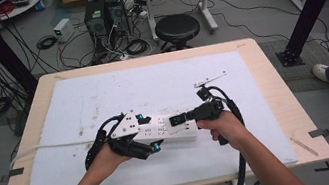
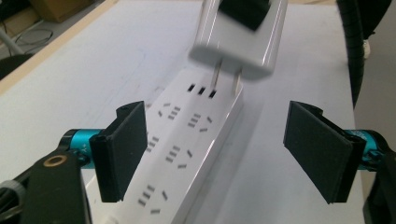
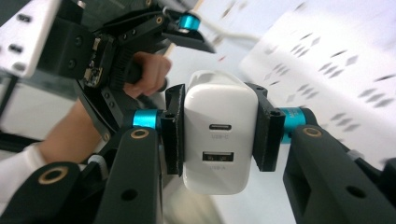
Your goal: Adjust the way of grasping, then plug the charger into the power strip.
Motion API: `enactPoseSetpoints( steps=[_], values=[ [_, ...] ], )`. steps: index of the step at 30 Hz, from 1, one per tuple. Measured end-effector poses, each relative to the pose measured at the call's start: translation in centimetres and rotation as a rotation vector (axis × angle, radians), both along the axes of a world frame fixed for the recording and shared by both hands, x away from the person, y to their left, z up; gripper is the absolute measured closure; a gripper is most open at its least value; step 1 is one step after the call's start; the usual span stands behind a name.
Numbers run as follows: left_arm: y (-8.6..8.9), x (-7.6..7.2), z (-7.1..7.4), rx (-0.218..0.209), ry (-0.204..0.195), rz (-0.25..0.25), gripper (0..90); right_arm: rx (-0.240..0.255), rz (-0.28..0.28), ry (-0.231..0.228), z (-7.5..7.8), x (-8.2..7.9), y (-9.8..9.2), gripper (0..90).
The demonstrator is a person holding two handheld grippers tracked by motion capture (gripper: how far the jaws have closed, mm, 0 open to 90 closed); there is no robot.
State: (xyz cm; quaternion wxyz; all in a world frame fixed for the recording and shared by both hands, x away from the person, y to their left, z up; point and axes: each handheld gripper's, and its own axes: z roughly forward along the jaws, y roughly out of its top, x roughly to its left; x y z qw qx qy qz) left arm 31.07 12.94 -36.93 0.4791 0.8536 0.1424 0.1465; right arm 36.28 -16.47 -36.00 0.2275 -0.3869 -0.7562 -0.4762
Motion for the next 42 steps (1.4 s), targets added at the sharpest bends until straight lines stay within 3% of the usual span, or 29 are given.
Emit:
enactPoseSetpoints(
  steps=[1,2,3,9,14,17,26,32,42],
  values=[
    [0.0,0.0,0.0,0.0,0.0,0.0,21.7,0.0,0.0,0.0,0.0,0.0,0.0,63.0],
    [0.7,0.1,-0.2,-0.022,0.016,0.033,21.7,-0.007,-0.012,-0.018,0.1,-0.1,-0.3,63.0],
    [1.0,0.2,-0.3,-0.031,0.022,0.052,21.7,-0.028,-0.041,-0.072,0.1,-0.3,-1.0,63.2],
    [2.9,0.6,-0.3,-0.074,0.039,0.147,21.7,-0.071,-0.127,-0.191,0.4,-0.6,-2.9,63.3],
    [4.1,0.7,-0.2,-0.081,0.041,0.192,21.8,-0.123,-0.171,-0.244,0.5,-0.9,-3.9,63.3],
    [5.4,0.5,-0.4,-0.101,0.047,0.242,21.8,-0.175,-0.195,-0.3,0.4,-1.1,-4.8,63.3],
    [8.3,0.0,-0.7,-0.135,0.051,0.345,21.8,-0.29,-0.207,-0.368,1.0,-1.6,-5.9,63.4],
    [9.3,-0.5,-0.9,-0.156,0.051,0.379,21.8,-0.309,-0.192,-0.389,1.4,-1.9,-6.3,63.3],
    [9.7,-1.5,-0.6,-0.158,0.045,0.373,21.8,-0.32,-0.192,-0.408,2.1,-2.5,-6.8,63.3]
  ],
)
